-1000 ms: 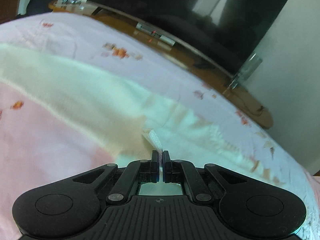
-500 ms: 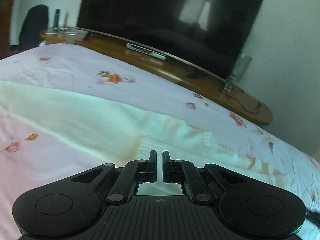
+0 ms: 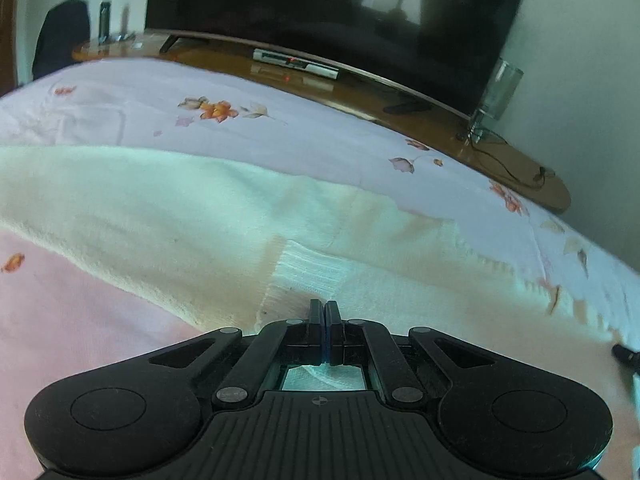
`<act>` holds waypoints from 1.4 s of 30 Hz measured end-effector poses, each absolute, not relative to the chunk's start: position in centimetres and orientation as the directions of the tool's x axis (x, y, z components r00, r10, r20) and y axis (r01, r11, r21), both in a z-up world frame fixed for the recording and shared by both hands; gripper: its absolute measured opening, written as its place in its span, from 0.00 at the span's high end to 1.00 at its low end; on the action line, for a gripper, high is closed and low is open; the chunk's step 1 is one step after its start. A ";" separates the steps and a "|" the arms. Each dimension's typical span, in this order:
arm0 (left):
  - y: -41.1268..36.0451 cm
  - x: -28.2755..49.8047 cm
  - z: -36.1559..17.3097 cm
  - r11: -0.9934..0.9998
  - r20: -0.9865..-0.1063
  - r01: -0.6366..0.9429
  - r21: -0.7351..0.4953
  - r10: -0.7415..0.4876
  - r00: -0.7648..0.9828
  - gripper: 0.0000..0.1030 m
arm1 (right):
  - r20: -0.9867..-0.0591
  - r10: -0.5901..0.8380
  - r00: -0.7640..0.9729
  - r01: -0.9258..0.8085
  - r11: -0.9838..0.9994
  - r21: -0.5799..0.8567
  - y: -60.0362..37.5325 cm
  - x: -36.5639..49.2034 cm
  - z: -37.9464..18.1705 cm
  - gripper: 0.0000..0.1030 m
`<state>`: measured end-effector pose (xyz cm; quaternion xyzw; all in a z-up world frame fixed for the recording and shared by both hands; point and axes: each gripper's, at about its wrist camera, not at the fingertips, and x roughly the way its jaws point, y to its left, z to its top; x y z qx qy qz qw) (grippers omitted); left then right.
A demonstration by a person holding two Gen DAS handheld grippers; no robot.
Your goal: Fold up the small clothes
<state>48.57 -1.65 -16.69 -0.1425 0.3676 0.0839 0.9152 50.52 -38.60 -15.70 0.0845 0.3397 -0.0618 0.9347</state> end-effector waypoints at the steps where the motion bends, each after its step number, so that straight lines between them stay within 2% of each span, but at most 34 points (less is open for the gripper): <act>1: -1.8 48.6 -16.6 0.948 -0.698 -0.257 -0.186 0.057 0.713 0.97 | -0.637 -0.059 0.769 0.170 0.979 0.115 -38.6 50.3 -15.9 0.93; 4: -1.8 48.5 -15.7 0.943 -0.717 -0.276 -0.185 0.062 0.695 0.97 | -0.646 -0.087 0.759 0.186 0.979 0.087 -38.1 50.2 -15.4 0.90; 5: -1.6 48.1 -15.2 0.941 -0.716 -0.281 -0.190 0.063 0.695 0.97 | -0.641 -0.108 0.760 0.207 0.975 0.081 -38.1 49.9 -15.0 0.80; 6: -1.5 47.6 -14.7 0.940 -0.709 -0.282 -0.194 0.064 0.702 0.97 | -0.623 -0.124 0.773 0.218 0.973 0.077 -37.9 49.3 -14.3 0.77; 11: 0.5 46.1 -14.8 0.932 -0.741 -0.314 -0.181 0.080 0.667 0.97 | -0.606 -0.024 0.795 0.085 0.994 0.072 -34.6 46.7 -13.0 0.76; 14: 1.8 45.8 -15.1 0.929 -0.768 -0.320 -0.185 0.066 0.637 0.97 | -0.640 0.006 0.768 -0.011 1.000 -0.004 -30.9 46.0 -14.0 0.63; 16: 2.8 44.9 -14.3 0.931 -0.763 -0.316 -0.181 0.070 0.643 0.97 | -0.694 0.034 0.719 -0.044 0.999 0.003 -29.3 46.2 -14.5 0.65; 22: 9.5 41.8 -12.7 0.901 -0.753 -0.375 -0.219 0.089 0.652 0.96 | -0.637 0.156 0.755 -0.162 0.986 0.050 -23.0 43.9 -11.7 0.62; 23: 10.9 41.4 -12.6 0.889 -0.752 -0.393 -0.234 0.091 0.653 0.91 | -0.636 0.179 0.751 -0.179 0.982 0.065 -21.9 43.6 -11.5 0.61; 24: 12.7 40.9 -12.7 0.874 -0.751 -0.413 -0.255 0.090 0.654 0.62 | -0.636 0.196 0.746 -0.194 0.978 0.074 -20.6 43.4 -11.4 0.61; 25: 14.1 40.6 -12.9 0.859 -0.753 -0.432 -0.276 0.086 0.652 0.03 | -0.636 0.213 0.742 -0.210 0.974 0.081 -19.2 43.1 -11.5 0.61; 29: 20.1 39.1 -13.2 0.815 -0.693 -0.494 -0.303 0.167 0.701 0.03 | -0.651 0.229 0.723 -0.232 0.969 0.084 -14.6 42.7 -12.2 0.60; 35: 29.8 39.4 -15.9 0.655 -0.716 -0.595 -0.465 0.117 0.689 0.05 | -0.661 0.216 0.718 -0.240 0.969 0.057 -9.8 43.3 -12.8 0.59; 37: 32.5 39.7 -17.5 0.579 -0.714 -0.618 -0.532 0.087 0.695 0.35 | -0.661 0.205 0.722 -0.226 0.973 0.055 -8.7 44.0 -13.0 0.60; 39: 34.3 40.5 -18.9 0.528 -0.696 -0.620 -0.580 0.073 0.714 0.43 | -0.658 0.188 0.729 -0.213 0.976 0.043 -7.6 44.4 -13.2 0.60; 42: 35.4 42.1 -19.9 0.516 -0.676 -0.607 -0.604 0.072 0.734 0.44 | -0.658 0.179 0.732 -0.195 0.980 0.051 -6.7 45.5 -13.6 0.60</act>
